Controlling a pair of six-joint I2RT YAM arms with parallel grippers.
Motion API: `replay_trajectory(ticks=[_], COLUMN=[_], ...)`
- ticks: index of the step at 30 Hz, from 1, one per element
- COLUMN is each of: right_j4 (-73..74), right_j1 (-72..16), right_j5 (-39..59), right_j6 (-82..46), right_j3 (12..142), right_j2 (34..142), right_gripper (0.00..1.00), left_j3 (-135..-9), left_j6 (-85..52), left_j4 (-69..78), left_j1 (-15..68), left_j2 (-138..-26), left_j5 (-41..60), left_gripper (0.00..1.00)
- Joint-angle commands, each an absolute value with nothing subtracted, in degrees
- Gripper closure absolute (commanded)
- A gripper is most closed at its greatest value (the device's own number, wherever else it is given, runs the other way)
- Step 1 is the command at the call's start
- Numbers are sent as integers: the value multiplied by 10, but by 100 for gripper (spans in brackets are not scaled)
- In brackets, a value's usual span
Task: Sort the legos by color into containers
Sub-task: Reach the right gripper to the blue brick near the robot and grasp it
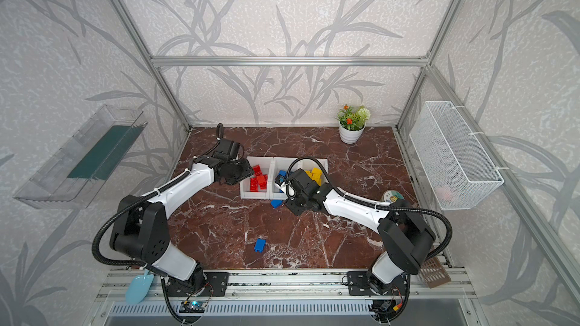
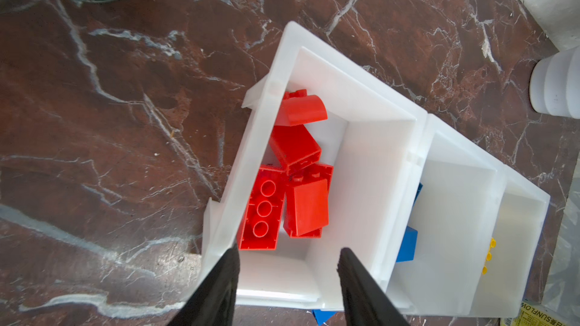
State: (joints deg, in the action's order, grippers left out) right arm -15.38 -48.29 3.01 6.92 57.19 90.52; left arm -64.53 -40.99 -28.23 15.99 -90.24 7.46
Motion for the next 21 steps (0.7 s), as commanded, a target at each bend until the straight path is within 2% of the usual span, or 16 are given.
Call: replay_trajectory(ticks=[1, 11, 21], right_j4=[-170, -184, -199], right_j1=[-510, -620, -695], right_j5=[35, 79, 71], right_j6=[76, 155, 168], right_j3=[597, 607, 658], right_j2=[920, 953, 1024], right_gripper=[45, 44, 42], left_j3=[-619, -567, -534], left_j6=[-406, -403, -410], left_j4=[-273, -258, -252], left_j1=[150, 123, 113], left_j2=[-872, -797, -761], left_j5=[45, 11, 11], left_gripper=[46, 46, 45])
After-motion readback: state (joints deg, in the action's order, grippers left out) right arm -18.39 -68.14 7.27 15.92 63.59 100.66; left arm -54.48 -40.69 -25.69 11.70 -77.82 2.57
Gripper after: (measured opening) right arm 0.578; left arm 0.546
